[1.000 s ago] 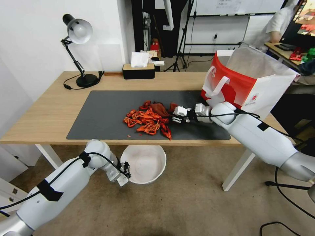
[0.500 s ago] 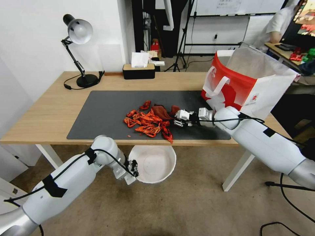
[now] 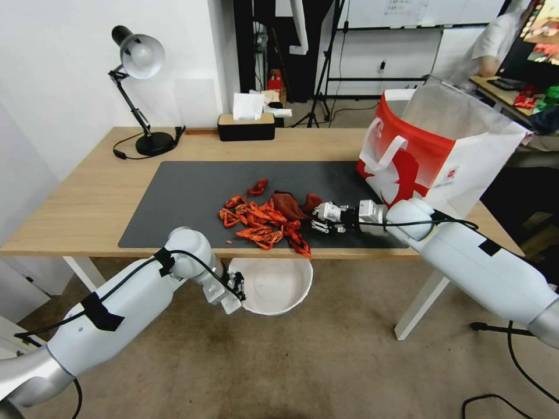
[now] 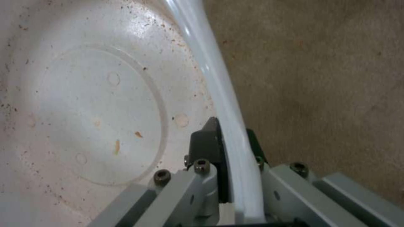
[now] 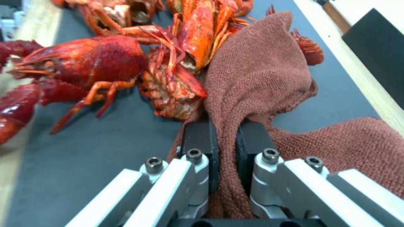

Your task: Sweep shrimp from table into container with towel, then put container into takeout bag.

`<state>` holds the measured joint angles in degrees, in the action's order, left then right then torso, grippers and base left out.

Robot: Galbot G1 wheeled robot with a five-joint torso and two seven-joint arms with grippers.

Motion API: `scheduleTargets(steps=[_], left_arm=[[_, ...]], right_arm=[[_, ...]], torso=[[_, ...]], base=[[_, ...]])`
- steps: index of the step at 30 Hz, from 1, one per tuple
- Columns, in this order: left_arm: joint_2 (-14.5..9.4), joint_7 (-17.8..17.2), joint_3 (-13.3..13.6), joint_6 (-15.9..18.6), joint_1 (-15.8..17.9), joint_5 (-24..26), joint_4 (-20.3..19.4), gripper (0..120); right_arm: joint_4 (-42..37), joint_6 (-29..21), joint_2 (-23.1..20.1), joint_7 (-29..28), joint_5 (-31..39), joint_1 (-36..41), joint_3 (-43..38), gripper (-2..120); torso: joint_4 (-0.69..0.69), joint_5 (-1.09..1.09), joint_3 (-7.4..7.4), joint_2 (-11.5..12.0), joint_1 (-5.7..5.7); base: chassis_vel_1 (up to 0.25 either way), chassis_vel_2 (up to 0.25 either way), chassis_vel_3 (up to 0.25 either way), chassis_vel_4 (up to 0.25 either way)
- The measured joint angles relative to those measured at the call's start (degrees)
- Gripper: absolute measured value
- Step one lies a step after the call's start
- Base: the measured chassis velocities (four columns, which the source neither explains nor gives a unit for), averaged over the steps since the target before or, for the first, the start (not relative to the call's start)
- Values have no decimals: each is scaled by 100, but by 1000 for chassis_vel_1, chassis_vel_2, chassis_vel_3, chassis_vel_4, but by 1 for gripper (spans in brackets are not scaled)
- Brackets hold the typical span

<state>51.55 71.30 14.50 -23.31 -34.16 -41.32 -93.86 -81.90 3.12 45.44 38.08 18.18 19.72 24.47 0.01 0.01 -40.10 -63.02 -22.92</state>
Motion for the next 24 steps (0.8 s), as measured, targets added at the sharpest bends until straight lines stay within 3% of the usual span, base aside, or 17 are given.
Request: scheduleTargets(steps=[24], left_arm=[[-113, 28, -13, 31, -55, -2, -63, 0]], right_arm=[[-989, -289, -516, 22, 17, 874, -652, 6]], torso=[[-2, 0, -1, 0, 0]], base=[[0, 0, 0, 0]])
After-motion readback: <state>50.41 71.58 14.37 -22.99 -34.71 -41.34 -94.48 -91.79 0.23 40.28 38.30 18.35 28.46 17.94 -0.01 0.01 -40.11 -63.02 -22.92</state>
